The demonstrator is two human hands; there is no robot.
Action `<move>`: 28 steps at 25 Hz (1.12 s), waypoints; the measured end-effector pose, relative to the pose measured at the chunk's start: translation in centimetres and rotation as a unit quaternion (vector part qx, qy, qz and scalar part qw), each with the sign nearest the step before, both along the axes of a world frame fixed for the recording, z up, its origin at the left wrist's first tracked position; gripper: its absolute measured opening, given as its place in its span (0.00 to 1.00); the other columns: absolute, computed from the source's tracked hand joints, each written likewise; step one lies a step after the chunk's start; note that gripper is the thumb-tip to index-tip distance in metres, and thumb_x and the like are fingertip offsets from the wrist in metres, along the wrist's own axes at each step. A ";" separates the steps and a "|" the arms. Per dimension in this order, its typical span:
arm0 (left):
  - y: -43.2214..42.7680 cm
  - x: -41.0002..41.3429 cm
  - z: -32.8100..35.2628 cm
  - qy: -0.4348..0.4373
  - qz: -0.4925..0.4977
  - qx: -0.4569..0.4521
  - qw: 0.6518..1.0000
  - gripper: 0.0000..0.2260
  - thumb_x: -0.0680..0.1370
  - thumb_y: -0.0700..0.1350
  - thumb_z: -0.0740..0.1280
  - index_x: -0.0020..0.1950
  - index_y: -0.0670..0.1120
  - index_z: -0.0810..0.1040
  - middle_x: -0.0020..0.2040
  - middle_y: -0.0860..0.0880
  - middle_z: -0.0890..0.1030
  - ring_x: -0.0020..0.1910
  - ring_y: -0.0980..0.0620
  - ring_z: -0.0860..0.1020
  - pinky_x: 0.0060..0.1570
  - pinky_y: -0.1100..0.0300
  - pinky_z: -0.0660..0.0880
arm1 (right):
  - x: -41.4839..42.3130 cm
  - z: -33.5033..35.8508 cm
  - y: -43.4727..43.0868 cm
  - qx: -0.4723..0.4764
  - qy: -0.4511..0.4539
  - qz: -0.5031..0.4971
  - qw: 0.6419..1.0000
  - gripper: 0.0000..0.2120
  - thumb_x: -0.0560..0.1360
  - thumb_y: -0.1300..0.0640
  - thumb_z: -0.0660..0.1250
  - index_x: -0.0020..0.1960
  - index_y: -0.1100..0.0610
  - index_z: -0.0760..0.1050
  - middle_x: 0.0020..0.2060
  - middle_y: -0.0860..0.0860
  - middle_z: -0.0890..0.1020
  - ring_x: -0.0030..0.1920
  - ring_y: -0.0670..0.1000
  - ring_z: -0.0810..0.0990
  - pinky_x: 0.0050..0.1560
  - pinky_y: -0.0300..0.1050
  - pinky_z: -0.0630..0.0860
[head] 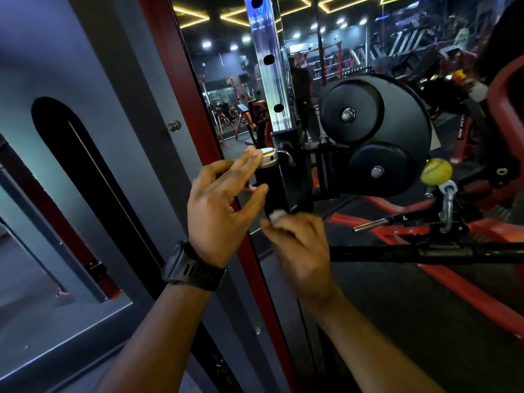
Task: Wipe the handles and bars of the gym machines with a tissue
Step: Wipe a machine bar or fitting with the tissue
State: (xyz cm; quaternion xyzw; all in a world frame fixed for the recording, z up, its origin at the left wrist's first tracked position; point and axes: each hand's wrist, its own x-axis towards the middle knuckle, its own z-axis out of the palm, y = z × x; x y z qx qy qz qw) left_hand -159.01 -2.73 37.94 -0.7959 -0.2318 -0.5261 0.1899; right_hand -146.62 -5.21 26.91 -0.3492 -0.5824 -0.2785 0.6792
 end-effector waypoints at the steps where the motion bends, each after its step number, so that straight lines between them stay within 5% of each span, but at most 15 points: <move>1: 0.0 -0.1 0.0 0.001 0.002 -0.003 1.000 0.21 0.76 0.48 0.70 0.68 0.48 0.75 0.64 0.57 0.75 0.56 0.51 0.75 0.52 0.43 0.78 | 0.2 0.7 0.1 -0.006 0.002 0.010 1.000 0.11 0.72 0.67 0.77 0.53 0.64 0.83 0.50 0.54 0.82 0.51 0.53 0.77 0.57 0.36 0.72; 14: -0.7 -0.4 1.0 0.002 0.000 -0.016 1.000 0.17 0.78 0.40 0.70 0.66 0.47 0.78 0.59 0.65 0.73 0.57 0.49 0.78 0.52 0.43 0.79 | 1.0 5.7 0.4 -0.018 -0.026 0.036 0.999 0.04 0.75 0.66 0.73 0.50 0.64 0.84 0.47 0.56 0.83 0.51 0.54 0.75 0.55 0.38 0.72; 19: -2.0 -0.9 0.7 0.027 0.042 -0.070 0.996 0.18 0.79 0.39 0.67 0.69 0.49 0.76 0.63 0.57 0.77 0.61 0.47 0.77 0.55 0.41 0.77 | 1.1 7.3 -0.5 -0.054 -0.028 0.034 0.998 0.06 0.78 0.62 0.69 0.51 0.63 0.84 0.49 0.55 0.82 0.52 0.54 0.75 0.58 0.33 0.67; 23: -5.4 -3.0 -1.9 0.008 0.129 -0.092 0.987 0.20 0.76 0.40 0.73 0.68 0.47 0.78 0.54 0.46 0.81 0.54 0.47 0.77 0.50 0.45 0.79 | 1.1 9.8 -0.9 -0.060 -0.014 0.026 0.998 0.06 0.76 0.63 0.71 0.51 0.62 0.83 0.50 0.56 0.82 0.52 0.54 0.75 0.57 0.30 0.68; 28: -12.5 -9.6 -5.8 0.036 0.211 -0.171 0.962 0.17 0.77 0.51 0.67 0.65 0.48 0.80 0.51 0.47 0.83 0.54 0.48 0.77 0.49 0.47 0.79 | -4.4 3.3 -5.3 -0.171 0.017 0.139 0.975 0.06 0.77 0.63 0.71 0.53 0.61 0.82 0.50 0.54 0.80 0.51 0.51 0.79 0.53 0.45 0.78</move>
